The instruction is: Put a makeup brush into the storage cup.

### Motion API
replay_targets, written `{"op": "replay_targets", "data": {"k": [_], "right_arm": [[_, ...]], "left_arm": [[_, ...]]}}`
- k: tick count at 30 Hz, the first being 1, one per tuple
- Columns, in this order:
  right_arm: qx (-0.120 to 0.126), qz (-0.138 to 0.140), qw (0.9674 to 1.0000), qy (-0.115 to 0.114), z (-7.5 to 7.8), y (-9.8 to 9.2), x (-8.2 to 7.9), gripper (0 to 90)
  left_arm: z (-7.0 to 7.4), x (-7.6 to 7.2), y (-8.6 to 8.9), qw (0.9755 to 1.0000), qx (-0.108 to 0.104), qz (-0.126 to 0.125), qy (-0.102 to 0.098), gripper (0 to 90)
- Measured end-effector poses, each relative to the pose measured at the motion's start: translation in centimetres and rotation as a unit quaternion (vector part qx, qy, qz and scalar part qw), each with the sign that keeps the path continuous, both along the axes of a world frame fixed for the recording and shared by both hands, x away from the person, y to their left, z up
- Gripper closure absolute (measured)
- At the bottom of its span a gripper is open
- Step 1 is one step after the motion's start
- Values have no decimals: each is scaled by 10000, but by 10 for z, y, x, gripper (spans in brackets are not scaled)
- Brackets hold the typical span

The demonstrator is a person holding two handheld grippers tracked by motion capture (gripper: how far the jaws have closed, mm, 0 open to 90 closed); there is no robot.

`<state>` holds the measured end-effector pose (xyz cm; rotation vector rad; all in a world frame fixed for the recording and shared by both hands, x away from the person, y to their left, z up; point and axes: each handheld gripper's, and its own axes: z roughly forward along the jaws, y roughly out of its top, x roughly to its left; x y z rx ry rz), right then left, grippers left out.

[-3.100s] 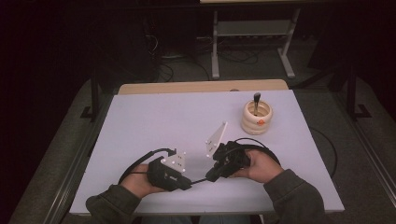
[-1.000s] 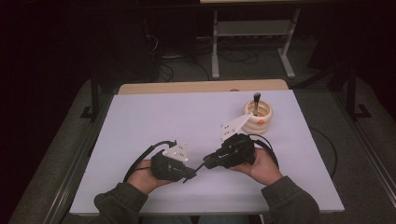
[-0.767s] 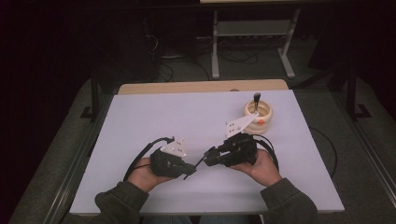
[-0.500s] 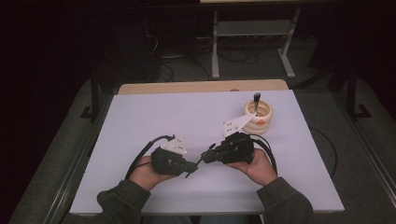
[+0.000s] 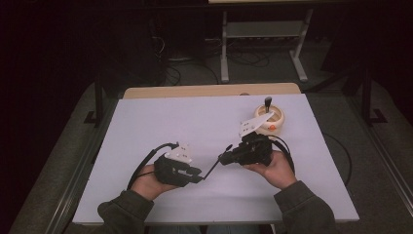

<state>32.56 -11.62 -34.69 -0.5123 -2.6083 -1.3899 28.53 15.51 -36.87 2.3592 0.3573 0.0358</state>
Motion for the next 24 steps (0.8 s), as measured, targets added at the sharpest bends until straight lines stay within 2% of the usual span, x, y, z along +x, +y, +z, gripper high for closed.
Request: {"op": "replay_targets", "data": {"k": [2, 5, 17, 24], "right_arm": [[-22, -38, 10000, 33, 1, -2, 1, 847], [-201, -201, 9996, -9, 5, -10, 6, 847], [-418, -615, 9972, -39, 19, -34, 21, 847], [-438, -869, 9952, -79, 29, -51, 30, 847]], "left_arm": [[0, 0, 2, 10000, -12, 24, -17, 704], [-1, -1, 7, 9999, -57, 109, -38, 684], [-7, -3, 29, 9986, -273, 439, -93, 631], [-9, -5, 40, 9976, -349, 578, -125, 603]]}}
